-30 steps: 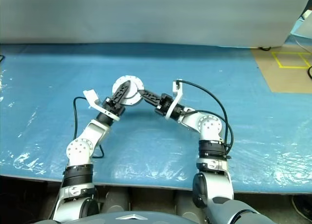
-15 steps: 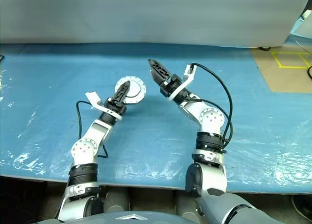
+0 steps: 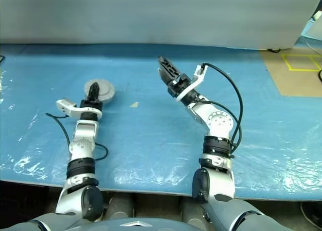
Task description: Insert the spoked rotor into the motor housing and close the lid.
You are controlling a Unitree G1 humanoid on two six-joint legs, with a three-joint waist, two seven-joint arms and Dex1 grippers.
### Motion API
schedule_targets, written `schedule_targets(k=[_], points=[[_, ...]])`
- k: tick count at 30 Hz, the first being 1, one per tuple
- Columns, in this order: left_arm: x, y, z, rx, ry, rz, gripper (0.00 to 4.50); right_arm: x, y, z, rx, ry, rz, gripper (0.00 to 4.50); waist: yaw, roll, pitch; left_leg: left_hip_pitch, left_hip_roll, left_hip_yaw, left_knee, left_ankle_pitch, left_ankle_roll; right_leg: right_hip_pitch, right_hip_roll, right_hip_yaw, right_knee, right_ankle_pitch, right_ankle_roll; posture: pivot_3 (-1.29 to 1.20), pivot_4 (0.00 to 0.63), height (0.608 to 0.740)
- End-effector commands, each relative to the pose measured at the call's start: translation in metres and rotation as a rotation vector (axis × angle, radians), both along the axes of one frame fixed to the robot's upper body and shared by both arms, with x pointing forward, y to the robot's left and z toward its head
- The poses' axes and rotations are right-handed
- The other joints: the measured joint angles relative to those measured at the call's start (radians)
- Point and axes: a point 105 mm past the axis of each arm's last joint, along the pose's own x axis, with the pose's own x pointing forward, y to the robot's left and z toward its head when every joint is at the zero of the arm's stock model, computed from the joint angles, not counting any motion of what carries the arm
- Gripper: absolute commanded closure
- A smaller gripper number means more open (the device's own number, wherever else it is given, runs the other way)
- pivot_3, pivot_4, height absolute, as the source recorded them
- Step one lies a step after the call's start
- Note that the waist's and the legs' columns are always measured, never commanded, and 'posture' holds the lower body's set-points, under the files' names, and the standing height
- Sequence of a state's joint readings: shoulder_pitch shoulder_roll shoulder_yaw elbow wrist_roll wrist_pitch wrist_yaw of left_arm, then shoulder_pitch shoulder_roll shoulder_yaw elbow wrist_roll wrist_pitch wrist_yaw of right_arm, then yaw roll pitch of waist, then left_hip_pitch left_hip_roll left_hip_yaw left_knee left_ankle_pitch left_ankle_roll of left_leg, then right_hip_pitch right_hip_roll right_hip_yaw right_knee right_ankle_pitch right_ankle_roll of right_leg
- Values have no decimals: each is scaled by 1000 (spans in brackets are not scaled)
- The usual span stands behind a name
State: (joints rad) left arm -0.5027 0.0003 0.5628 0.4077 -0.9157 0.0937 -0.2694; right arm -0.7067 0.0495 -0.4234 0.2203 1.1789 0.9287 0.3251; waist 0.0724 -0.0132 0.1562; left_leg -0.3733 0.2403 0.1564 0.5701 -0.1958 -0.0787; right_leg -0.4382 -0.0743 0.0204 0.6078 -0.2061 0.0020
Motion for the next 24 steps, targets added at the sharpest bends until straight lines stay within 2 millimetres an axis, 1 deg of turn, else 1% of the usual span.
schedule_targets(k=[1, 5, 9, 16, 19, 22, 24], points=[[3, 7, 27, 42, -94, 43, 1754, -8, 2, 14, 11, -66, 24, 615, 2, 0, 0, -1, 0, -1, 1, 0, 0, 0, 0, 0, 0, 0, 0, 0, 150, 740], [2, 14, 14, 40, -34, 87, 1754, -9, 3, 14, -4, -73, 25, 615, 3, 0, 0, -2, 0, -4, 3, 0, 0, 1, 0, -3, 1, 0, 0, 0, 150, 740], [-1, 22, 1, 3, 21, 134, 1754, -12, 6, 15, -20, -92, 43, 615, 3, 0, 0, -2, 0, -4, 3, 0, 0, 1, 0, -3, 1, 0, 0, 0, 150, 740], [-7, 33, -12, -11, 83, 201, 1754, -14, 10, 12, -40, -100, 60, 615, 2, 0, 0, -2, 0, -5, 4, 0, 0, 2, 0, -3, 1, 0, 0, 0, 150, 740], [-11, 40, -12, -11, 88, 239, 1016, -16, 13, 9, -78, -117, 76, 566, 0, 0, 0, -1, 0, -5, 4, 0, 0, 3, 0, -3, 1, 0, 0, 0, 150, 740], [-16, 49, -10, 4, 86, 284, 52, -21, 19, 3, -179, -162, 94, 566, -1, 0, 0, 1, 0, -5, 4, 0, 0, 5, -1, -3, 1, 0, 0, 0, 150, 740], [-19, 53, -8, 41, 81, 301, 20, -24, 22, -5, -274, -209, 92, 566, -2, 0, 0, 2, 0, -5, 4, 0, 0, 6, 0, -3, 1, 0, 0, 0, 150, 740]])
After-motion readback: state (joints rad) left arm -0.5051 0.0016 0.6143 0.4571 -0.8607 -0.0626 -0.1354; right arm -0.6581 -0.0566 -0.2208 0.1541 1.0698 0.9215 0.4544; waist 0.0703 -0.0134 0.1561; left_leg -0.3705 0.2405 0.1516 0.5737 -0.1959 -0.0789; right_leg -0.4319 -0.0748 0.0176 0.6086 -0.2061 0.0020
